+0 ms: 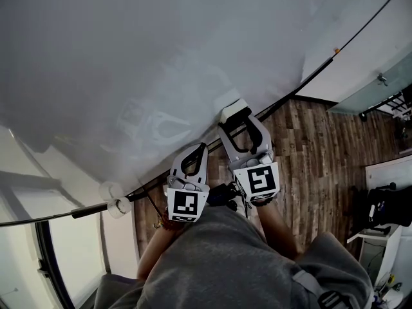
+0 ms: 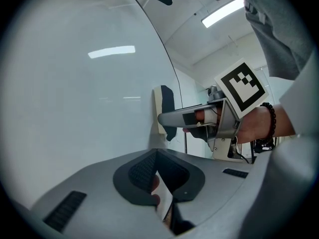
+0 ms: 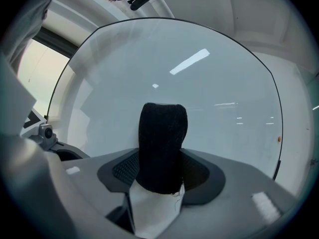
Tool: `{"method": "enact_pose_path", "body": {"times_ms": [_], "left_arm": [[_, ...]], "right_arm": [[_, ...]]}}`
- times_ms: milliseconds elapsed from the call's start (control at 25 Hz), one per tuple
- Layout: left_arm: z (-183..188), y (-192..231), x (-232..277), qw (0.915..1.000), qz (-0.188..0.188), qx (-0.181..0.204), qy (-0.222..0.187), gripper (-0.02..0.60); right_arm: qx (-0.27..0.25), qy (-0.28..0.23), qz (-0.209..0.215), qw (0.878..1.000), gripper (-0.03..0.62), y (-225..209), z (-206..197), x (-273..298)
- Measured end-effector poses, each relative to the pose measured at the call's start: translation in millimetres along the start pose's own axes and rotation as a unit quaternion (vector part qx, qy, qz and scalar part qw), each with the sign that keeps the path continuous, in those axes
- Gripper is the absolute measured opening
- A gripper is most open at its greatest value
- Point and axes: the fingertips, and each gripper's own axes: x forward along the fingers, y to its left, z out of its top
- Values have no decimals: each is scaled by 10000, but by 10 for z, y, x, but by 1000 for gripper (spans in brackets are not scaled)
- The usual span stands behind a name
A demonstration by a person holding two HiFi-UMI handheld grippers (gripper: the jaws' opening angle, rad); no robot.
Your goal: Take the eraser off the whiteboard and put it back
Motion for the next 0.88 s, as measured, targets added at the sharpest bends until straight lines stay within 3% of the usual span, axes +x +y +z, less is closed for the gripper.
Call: {"method": "enact_pose_path", "body": {"times_ms": [880], "left_arm": [[-7,18,-67,10000,-42,-66,-7,6]], "right_arm": [[124,-53,-235,9996,242,-15,-11,-8]]}}
